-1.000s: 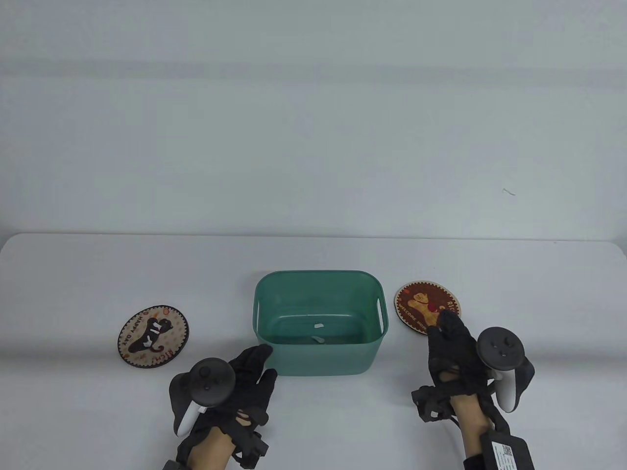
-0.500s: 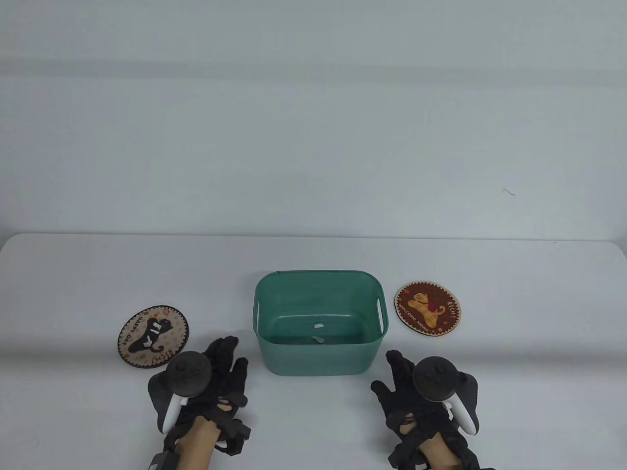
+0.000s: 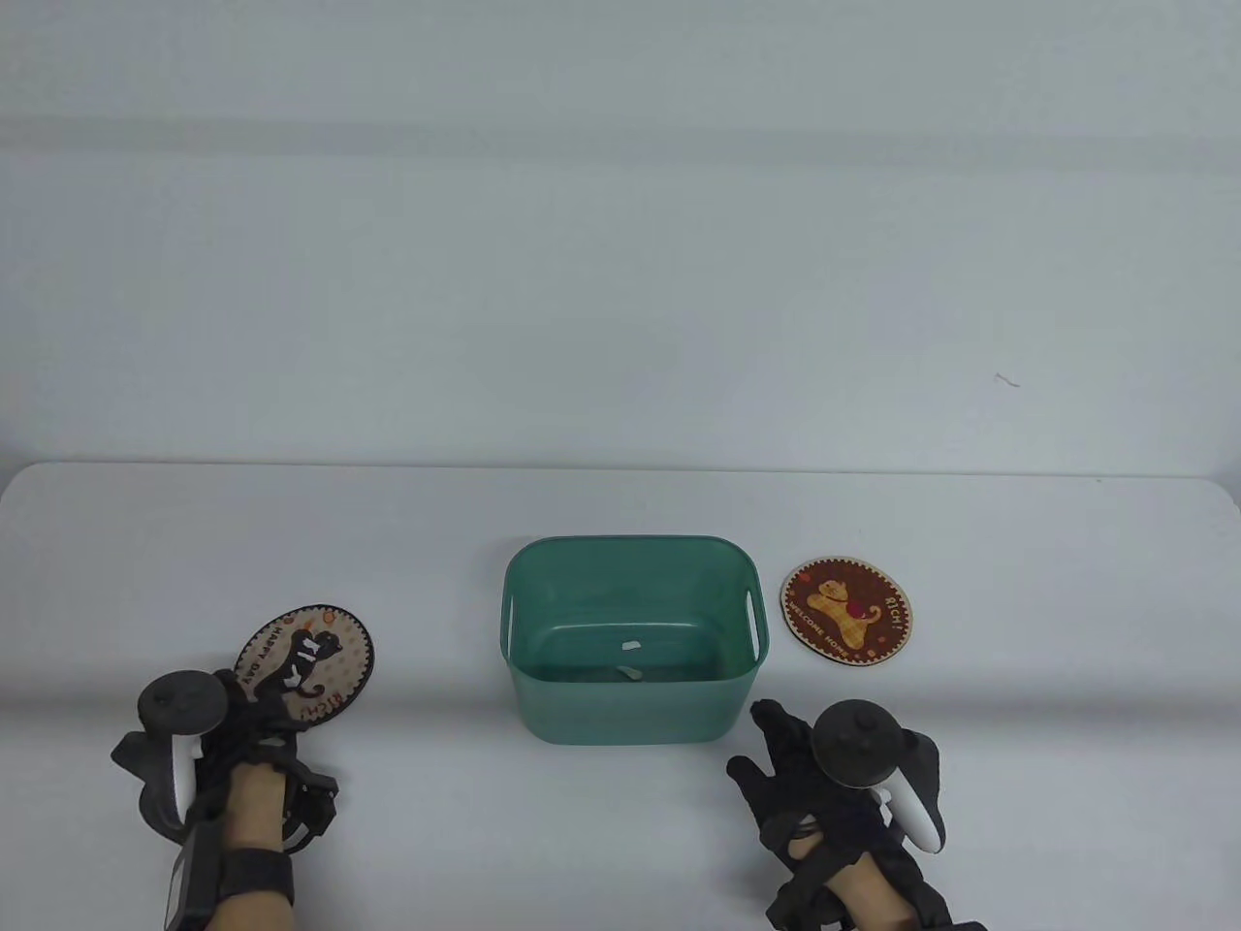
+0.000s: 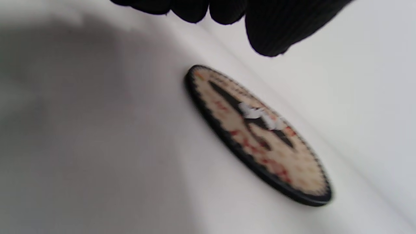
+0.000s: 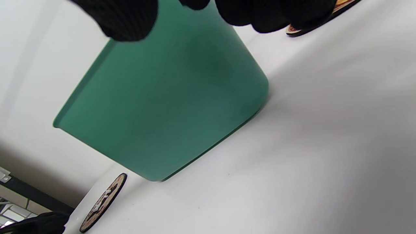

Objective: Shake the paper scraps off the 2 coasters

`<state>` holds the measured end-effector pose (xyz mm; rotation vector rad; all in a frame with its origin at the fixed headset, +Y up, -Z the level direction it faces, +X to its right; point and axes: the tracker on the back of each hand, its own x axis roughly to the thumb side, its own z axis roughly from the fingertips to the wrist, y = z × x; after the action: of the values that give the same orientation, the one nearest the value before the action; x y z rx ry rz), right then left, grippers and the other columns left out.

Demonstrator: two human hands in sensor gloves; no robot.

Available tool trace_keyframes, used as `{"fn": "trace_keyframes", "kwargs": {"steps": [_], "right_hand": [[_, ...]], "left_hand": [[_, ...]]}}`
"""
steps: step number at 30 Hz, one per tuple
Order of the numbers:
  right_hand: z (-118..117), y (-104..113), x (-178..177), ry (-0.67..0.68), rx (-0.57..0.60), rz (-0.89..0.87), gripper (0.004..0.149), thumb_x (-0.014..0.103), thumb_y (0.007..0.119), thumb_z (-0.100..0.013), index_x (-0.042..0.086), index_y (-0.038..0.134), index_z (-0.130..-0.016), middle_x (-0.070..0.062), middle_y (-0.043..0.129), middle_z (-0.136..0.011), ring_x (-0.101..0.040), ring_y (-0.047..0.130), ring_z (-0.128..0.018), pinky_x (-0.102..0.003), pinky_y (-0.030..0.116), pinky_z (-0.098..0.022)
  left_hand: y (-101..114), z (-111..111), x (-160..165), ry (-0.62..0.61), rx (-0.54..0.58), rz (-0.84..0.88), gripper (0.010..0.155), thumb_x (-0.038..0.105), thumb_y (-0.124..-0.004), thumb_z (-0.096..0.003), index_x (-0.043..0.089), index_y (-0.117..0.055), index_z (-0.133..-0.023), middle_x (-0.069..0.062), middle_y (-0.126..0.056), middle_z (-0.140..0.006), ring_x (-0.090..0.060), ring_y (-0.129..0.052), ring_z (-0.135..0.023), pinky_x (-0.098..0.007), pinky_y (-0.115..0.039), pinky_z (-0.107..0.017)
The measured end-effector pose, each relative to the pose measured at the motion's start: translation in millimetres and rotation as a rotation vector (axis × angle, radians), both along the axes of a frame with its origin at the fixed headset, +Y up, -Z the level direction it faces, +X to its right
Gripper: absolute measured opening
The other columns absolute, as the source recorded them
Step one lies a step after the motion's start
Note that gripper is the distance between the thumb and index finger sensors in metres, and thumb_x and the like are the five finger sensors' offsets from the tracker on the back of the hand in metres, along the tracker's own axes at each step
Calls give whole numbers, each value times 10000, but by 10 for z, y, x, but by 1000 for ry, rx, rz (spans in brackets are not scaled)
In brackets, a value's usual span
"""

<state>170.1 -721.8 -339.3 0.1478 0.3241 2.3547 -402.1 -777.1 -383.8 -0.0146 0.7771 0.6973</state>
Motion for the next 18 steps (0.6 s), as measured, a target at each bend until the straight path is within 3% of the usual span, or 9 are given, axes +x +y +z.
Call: {"fn": "trace_keyframes", "kwargs": {"steps": [3,9,12,18], "right_hand": [[20,12,-45,24,-5,11,674,444,667,-463,212,289,-970,-147,361,-1015,-367,502,-911,-495,527,-643],[59,60,-48,18,18,32,666,442,668,-461,202,310,-969,-153,386,-1009,-370,537,-896,-496,547,-631],[66,65,-57,21,17,34,664,443,666,-462,198,314,-970,-154,390,-1008,-370,545,-893,-495,552,-628],[73,44,-105,40,1,42,664,443,666,-462,195,315,-968,-158,402,-1004,-368,577,-873,-487,573,-612]], "left_hand": [[-83,-124,-74,-6,-100,-9,689,427,-801,-481,199,-443,-1024,-100,-407,-1058,-410,-429,-950,-479,-475,-698],[-140,-257,-123,-15,-137,-82,714,488,-809,-469,196,-464,-1022,-92,-412,-1051,-375,-457,-878,-398,-541,-616],[-157,-292,-120,-28,-221,-100,734,484,-828,-471,206,-449,-1034,-69,-382,-1063,-330,-427,-880,-365,-516,-615],[-109,-343,-113,-16,-194,-77,700,416,-872,-453,157,-524,-1002,-117,-488,-988,-327,-553,-744,-352,-598,-510]]}}
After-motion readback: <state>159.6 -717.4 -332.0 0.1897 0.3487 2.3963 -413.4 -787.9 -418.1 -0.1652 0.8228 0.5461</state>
